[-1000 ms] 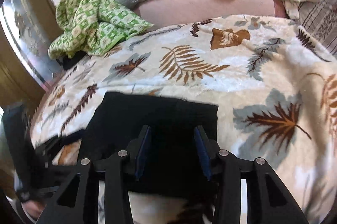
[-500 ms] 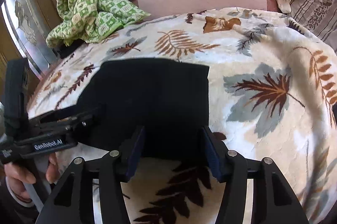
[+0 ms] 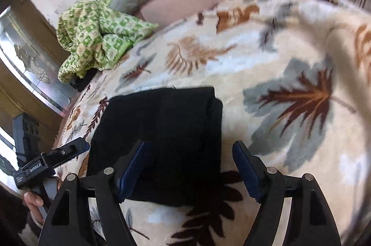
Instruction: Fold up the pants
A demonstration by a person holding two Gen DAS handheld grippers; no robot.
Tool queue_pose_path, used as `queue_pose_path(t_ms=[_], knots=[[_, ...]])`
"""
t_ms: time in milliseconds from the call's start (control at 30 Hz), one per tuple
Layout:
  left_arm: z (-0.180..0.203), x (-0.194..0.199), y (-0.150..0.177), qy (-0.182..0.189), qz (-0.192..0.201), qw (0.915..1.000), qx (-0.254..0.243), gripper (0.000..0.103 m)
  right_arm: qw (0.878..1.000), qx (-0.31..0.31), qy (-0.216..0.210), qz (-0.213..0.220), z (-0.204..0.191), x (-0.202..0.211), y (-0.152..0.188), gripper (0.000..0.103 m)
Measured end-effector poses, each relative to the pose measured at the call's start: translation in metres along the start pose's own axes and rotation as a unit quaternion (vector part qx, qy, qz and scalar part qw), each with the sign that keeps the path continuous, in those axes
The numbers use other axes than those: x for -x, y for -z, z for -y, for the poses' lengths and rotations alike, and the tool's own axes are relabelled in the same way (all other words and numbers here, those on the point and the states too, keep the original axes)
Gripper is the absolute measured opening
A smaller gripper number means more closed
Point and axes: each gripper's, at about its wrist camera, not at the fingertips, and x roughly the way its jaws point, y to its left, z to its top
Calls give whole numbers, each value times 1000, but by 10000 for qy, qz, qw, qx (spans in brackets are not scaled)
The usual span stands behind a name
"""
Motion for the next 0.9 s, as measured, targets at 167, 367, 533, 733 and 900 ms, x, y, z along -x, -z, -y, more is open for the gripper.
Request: queue_pose_path(t_ms=[167, 367, 533, 733, 900], knots=[[-1, -18, 2, 180, -92, 9997, 129, 101, 9992, 127, -291, -232, -1, -23, 3, 78], [23, -29, 7, 242, -59, 9987, -450, 71, 9993, 27, -368, 4, -1, -25, 5, 55], [31, -14, 3, 225, 88, 9984, -517, 43, 9991, 45, -256, 326, -10, -11, 8, 39], [27, 17, -19, 338, 337, 9975, -521, 38, 9979, 212, -343, 501, -31, 6, -6, 38], [14, 17, -38, 154, 390, 9982, -434, 38, 9967, 345, -438, 589, -53, -3, -27, 38]])
